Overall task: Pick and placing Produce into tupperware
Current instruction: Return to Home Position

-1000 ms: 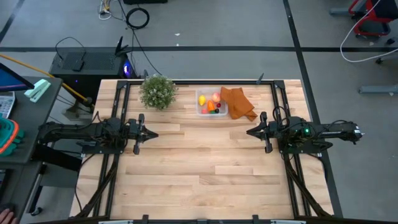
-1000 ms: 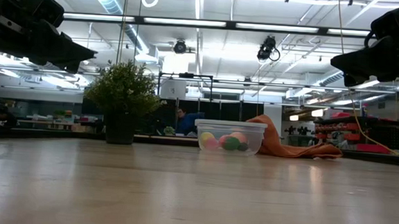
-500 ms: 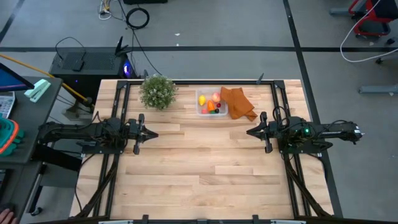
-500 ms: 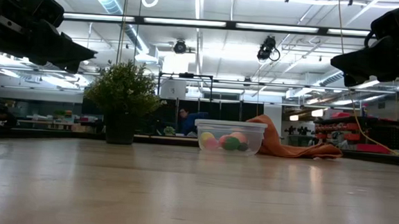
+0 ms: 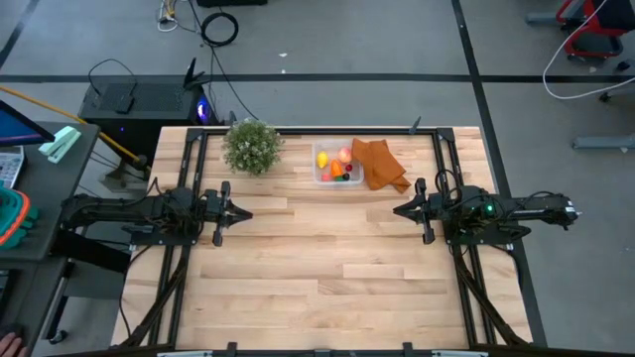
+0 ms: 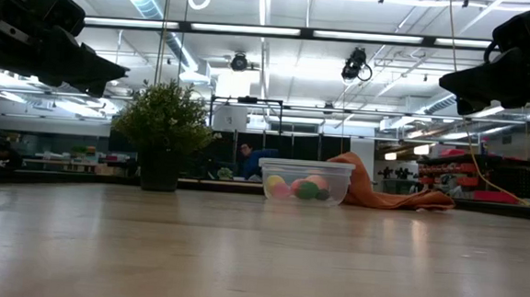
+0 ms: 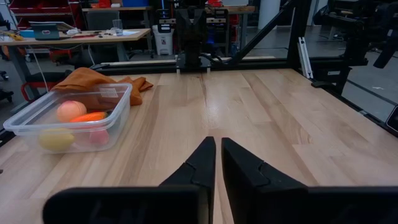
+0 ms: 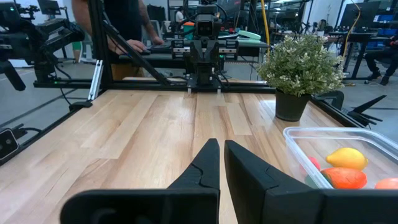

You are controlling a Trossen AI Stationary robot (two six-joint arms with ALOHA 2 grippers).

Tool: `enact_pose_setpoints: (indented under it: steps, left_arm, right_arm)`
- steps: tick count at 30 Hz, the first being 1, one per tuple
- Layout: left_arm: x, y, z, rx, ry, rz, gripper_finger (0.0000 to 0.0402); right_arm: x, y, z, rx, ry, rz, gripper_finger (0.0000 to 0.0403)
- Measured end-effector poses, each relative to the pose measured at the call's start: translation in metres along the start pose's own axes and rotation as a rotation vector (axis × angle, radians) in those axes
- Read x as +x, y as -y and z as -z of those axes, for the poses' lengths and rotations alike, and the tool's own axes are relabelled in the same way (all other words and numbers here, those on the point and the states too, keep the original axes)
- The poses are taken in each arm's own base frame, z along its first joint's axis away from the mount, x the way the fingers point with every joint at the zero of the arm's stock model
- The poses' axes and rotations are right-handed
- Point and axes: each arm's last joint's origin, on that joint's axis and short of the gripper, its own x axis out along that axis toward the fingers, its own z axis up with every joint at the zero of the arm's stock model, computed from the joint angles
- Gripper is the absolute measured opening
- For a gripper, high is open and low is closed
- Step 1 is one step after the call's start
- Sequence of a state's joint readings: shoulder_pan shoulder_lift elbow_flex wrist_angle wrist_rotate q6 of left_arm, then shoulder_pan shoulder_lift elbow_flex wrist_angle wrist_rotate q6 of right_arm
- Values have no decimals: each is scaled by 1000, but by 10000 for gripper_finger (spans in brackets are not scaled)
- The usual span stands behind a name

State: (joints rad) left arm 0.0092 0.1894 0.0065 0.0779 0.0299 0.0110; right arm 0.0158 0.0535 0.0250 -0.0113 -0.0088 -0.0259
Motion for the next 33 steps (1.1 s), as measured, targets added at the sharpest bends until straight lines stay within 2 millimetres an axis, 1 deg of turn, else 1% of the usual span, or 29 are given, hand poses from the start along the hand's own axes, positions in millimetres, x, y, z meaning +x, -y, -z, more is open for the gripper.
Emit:
enact_pose_setpoints:
  steps: [13, 24, 33]
  left_arm:
    - [0, 0, 0, 0, 0, 0, 23]
    - [0, 0, 0, 0, 0, 0, 36]
    - [0, 0, 0, 0, 0, 0, 24]
  right_arm:
    - [0, 0, 0, 0, 0, 0, 0]
    - [0, 0, 0, 0, 0, 0, 0]
    - [0, 0, 0, 0, 0, 0, 0]
